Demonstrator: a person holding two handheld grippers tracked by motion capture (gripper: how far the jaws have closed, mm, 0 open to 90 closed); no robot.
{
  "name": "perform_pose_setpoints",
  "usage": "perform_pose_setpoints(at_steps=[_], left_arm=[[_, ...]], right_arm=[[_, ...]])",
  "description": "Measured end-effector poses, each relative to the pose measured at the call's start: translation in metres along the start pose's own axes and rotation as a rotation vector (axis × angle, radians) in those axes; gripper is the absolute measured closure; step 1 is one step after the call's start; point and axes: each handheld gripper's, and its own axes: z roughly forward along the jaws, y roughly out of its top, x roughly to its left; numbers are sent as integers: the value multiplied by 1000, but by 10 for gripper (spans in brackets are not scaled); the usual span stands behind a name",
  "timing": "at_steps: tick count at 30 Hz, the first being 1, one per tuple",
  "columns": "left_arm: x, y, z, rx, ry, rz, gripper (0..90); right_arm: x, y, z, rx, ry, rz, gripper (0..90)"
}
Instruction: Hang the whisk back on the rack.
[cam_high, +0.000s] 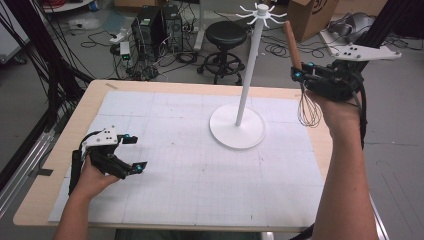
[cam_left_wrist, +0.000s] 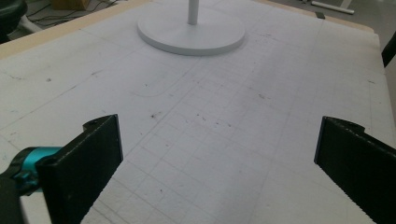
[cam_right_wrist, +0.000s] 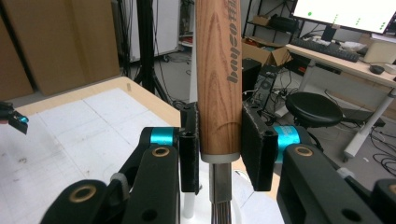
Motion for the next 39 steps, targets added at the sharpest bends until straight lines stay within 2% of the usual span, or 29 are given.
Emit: perform_pose_setpoints(at_steps=[8,14,26,30,39], left_arm=[[0,0,-1,-2,2,0,16],[1,0,-1,-4,3,-3,16],[1,-1,-1,1,-1,-5,16],[1,0,-1,-1,0,-3,16],[1,-1,-1,1,5,-6,17]], right_arm=[[-7,3,1,-10,-25,20,710],[-11,5,5,7,-34,37,710],[-4,8,15,8,-16,12,710],[-3,8,19,40,-22,4,710],[-5,8,31,70,-38,5,711]])
